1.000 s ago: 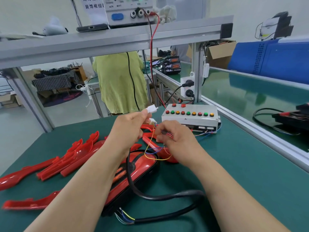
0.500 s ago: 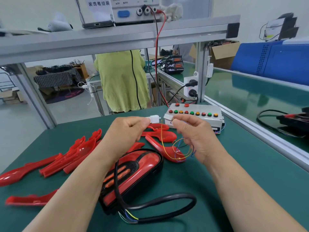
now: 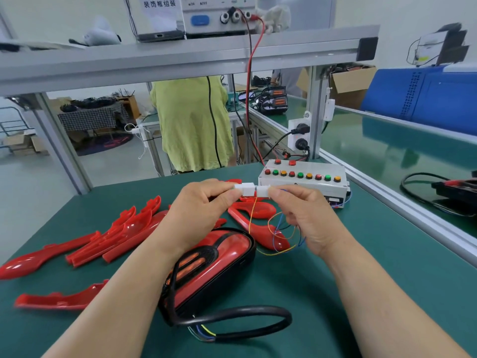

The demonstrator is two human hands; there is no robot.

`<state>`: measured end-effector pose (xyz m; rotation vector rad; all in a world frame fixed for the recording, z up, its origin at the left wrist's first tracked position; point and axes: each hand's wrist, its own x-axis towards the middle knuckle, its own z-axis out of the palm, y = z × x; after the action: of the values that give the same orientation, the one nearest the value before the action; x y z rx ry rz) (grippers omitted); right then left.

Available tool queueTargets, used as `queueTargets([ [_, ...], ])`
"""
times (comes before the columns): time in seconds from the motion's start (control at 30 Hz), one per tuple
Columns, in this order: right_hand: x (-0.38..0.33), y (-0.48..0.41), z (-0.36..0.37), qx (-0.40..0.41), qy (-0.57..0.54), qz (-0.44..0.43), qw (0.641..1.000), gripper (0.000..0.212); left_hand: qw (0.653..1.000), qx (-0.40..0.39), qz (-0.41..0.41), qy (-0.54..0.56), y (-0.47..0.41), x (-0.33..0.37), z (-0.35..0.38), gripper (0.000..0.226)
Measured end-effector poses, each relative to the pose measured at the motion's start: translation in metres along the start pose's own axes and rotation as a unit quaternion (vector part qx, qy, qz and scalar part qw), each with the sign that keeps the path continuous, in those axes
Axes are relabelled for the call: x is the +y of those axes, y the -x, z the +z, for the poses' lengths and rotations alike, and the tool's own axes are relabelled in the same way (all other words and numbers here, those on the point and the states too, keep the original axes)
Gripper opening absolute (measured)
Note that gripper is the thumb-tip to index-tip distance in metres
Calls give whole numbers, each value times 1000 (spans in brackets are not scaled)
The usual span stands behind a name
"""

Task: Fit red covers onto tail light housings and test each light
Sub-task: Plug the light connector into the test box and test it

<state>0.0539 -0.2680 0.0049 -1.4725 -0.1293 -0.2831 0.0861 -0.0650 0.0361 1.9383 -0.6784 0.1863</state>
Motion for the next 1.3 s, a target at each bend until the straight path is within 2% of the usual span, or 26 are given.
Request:
queueTargets([
  [0.1, -3, 2, 3, -12, 25, 14, 1000, 42, 999, -16, 27, -16, 1, 3, 1, 15],
  [0.23, -2, 1, 1, -6, 6, 44, 999, 35, 998, -30, 56, -26, 2, 6, 2, 21],
  [0.37, -2, 1, 2, -15, -22, 51, 998, 32, 996, -11, 77, -36, 2, 5, 2, 31],
  [0.47, -2, 2, 2, -18, -32, 43, 998, 20, 998, -5, 58, -24, 3, 9, 3, 19],
  [0.5, -1, 2, 2, -15, -29, 37, 999, 16, 999, -4, 40, -18, 3, 10, 3, 16],
  [0.57, 1, 1, 1, -6, -11, 17, 1000, 14, 1000, -4, -5, -24, 2, 11, 2, 32],
  [0.7, 2, 0, 2, 6, 30, -29, 999, 30, 997, -28, -68, 0, 3, 16, 0, 49],
  [0.97, 0, 2, 4, 29, 104, -99, 989, 28, 994, -45, -94, 32, 3, 17, -2, 42],
  [1.1, -1, 5, 8, 50, 209, -182, 960, 19, 991, -51, -106, 64, 4, 18, -5, 45],
  [1.2, -1, 5, 9, 56, 269, -228, 934, 14, 989, -49, -114, 84, 3, 17, -7, 38],
  [1.3, -1, 5, 10, 63, 311, -259, 912, 14, 991, -52, -107, 61, 4, 16, -8, 40],
])
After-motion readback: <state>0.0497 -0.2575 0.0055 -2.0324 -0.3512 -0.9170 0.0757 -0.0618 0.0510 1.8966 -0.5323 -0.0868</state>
